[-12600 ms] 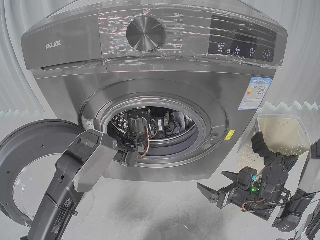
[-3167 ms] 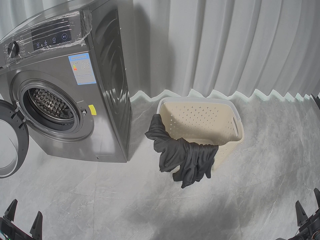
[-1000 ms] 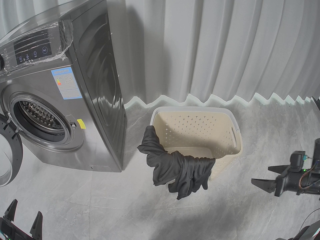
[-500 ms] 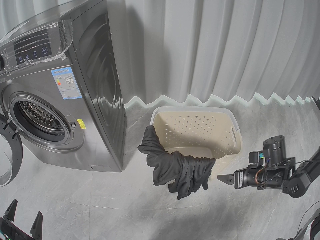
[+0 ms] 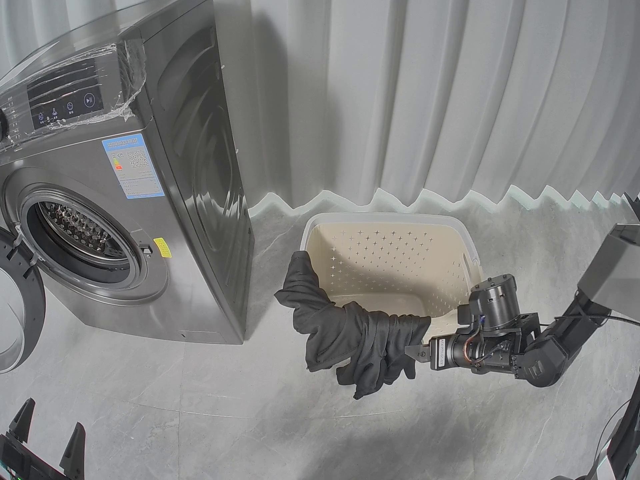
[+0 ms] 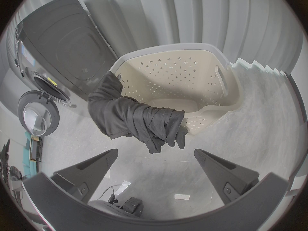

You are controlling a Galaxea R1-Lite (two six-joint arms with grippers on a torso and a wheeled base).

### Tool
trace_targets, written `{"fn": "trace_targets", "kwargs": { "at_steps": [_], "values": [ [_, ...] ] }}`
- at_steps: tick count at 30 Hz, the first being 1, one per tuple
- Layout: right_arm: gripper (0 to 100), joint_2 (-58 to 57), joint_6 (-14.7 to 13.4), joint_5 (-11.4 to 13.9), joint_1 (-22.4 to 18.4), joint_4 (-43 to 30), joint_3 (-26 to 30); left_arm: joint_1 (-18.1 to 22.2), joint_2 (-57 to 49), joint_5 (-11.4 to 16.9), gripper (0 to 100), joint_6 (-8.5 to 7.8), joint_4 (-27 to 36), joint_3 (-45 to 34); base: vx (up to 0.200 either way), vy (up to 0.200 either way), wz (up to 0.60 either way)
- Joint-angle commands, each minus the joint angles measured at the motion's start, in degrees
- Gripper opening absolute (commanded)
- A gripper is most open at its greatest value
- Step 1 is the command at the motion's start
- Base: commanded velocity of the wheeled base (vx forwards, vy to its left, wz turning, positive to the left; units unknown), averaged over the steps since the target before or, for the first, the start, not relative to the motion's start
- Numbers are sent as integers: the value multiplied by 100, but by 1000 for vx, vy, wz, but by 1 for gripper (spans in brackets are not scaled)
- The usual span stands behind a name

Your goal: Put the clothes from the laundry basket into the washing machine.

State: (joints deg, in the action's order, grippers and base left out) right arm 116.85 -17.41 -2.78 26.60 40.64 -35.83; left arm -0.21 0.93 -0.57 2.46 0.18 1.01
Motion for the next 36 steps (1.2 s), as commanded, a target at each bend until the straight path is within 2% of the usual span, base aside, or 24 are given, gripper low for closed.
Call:
{"fn": "trace_targets", "kwargs": {
  "at_steps": [1, 3, 13, 17, 22, 26, 36],
  "values": [
    [100, 594, -149, -258, 3, 5, -302, 3, -93, -4, 100, 0, -1, -84, 0, 0, 0],
    [100, 708, -228, -355, 12, 14, -407, 3, -93, -4, 100, 0, -1, -84, 0, 0, 0],
    [100, 1218, -263, -425, 144, 14, -926, 3, -93, -4, 100, 0, -1, -92, 0, 0, 0],
    [100, 1411, -360, -434, 161, 146, -1304, 3, -93, 5, 100, 9, -1, -92, 0, 0, 0],
    [100, 1613, -404, -487, 188, 427, -1409, 3, -93, -4, 100, 9, -1, -84, 0, 0, 0],
    [100, 1666, -404, -566, 179, 427, -1453, 3, -93, -4, 100, 0, -1, -84, 0, 0, 0],
    [100, 1807, -404, -575, 214, 436, -1603, 3, -93, -4, 100, 0, -1, -84, 0, 0, 0]
  ]
}}
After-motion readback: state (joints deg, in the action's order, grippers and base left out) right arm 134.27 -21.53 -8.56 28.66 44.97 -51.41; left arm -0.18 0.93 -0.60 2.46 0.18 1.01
